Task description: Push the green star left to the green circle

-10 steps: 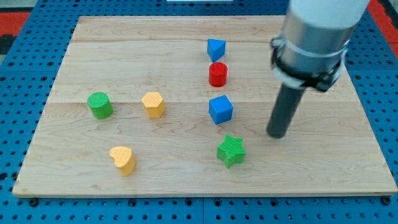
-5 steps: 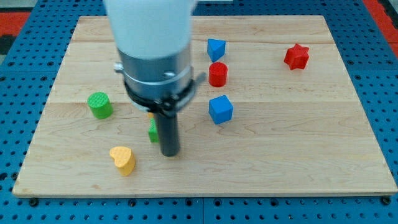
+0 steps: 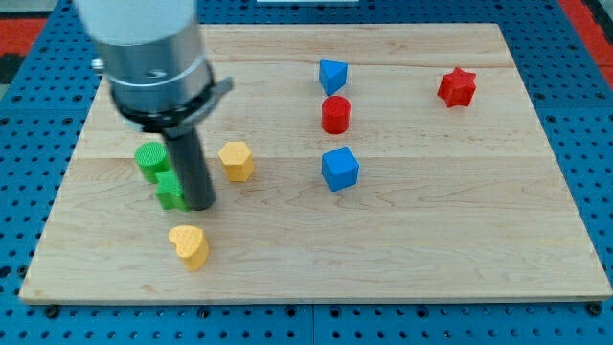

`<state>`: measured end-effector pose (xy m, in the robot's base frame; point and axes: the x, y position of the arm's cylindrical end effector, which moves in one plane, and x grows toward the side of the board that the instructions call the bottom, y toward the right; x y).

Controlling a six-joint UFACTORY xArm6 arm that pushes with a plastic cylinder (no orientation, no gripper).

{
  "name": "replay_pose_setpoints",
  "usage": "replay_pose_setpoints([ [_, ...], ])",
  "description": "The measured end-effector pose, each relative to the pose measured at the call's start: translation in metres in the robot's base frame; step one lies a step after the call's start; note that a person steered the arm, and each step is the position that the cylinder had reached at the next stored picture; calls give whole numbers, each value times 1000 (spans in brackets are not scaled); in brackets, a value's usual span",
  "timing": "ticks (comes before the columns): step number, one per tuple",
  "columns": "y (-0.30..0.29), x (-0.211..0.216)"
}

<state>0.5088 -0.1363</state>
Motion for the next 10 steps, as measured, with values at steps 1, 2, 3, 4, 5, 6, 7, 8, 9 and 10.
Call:
replay_pose_setpoints([
  [1, -18, 0],
  [2, -35, -7],
  [3, -75, -10],
  [4, -115, -11],
  [5, -116, -13],
  [6, -116, -13],
  [7, -103, -3],
  [8, -59, 5],
  [9, -51, -18],
  [10, -94, -45],
])
